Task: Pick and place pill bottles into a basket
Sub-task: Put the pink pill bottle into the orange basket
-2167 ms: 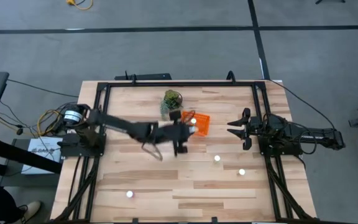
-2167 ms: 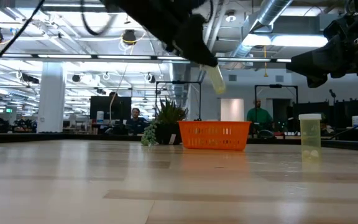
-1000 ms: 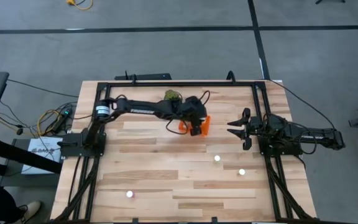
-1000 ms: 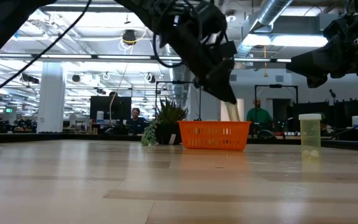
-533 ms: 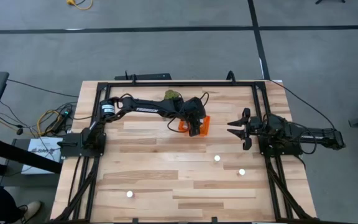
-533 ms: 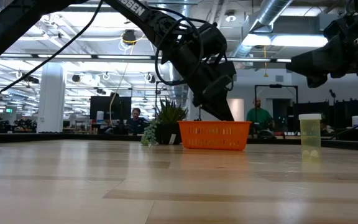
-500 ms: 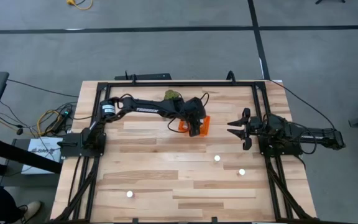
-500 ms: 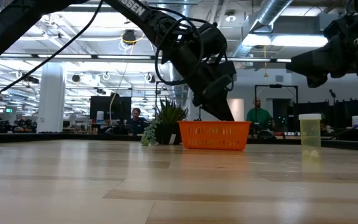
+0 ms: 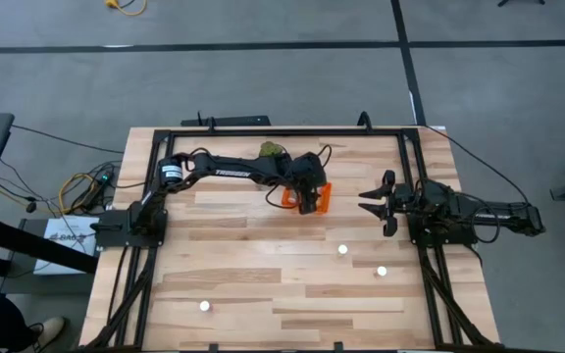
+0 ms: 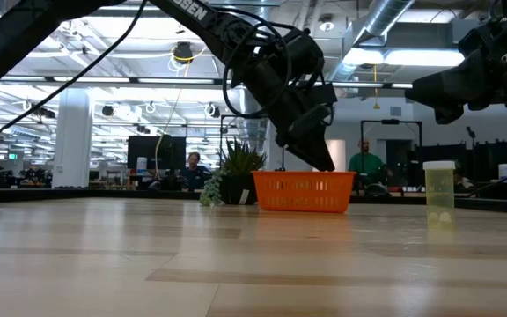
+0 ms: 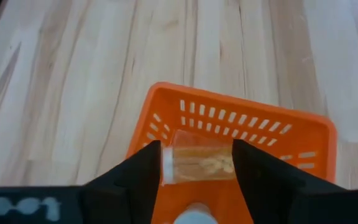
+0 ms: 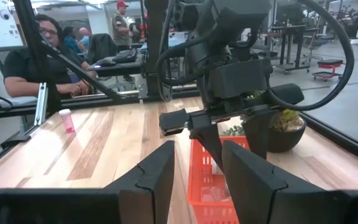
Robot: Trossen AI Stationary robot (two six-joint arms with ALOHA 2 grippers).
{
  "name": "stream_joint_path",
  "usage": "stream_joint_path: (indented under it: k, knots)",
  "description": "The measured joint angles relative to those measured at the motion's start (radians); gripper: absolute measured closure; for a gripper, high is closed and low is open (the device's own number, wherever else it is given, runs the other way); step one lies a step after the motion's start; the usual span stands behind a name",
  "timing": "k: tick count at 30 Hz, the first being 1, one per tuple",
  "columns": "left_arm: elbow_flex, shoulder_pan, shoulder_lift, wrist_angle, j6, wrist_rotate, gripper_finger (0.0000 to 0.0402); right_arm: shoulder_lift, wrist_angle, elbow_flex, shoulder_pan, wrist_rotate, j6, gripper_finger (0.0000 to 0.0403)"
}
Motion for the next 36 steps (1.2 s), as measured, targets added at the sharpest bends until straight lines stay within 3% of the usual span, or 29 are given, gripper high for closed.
stream_joint_path:
  k: [5,11,17,22,26,31,36]
  knots:
    - [0.0,-0.013,-0.078,-0.014,0.018,-0.001,0.0202,0.0,0.0,0.0,0.0,0.0,0.0,0.0273]
    - [0.0,-0.101,-0.274,-0.14,0.055,-0.012,0.0202,0.0,0.0,0.0,0.0,0.0,0.0,0.0273]
    - [-0.082,-0.288,-0.456,-0.298,-0.004,-0.175,0.0205,0.0,0.0,0.0,0.0,-0.001,0.0,0.0273]
    - [-0.213,-0.494,-0.563,-0.394,-0.254,-0.309,0.0205,0.0,0.0,0.0,0.0,-0.001,0.0,0.0273]
    - [-0.304,-0.666,-0.609,-0.493,-0.563,-0.399,0.0205,0.0,0.0,0.0,0.0,-0.001,0.0,0.0273]
    - [-0.339,-0.872,-0.614,-0.59,-0.942,-0.426,0.0205,0.0,0.0,0.0,0.0,0.0,0.0,0.0273]
    - [-0.339,-1.016,-0.613,-0.625,-1.168,-0.427,0.0205,0.0,0.0,0.0,0.0,0.0,0.0,0.0273]
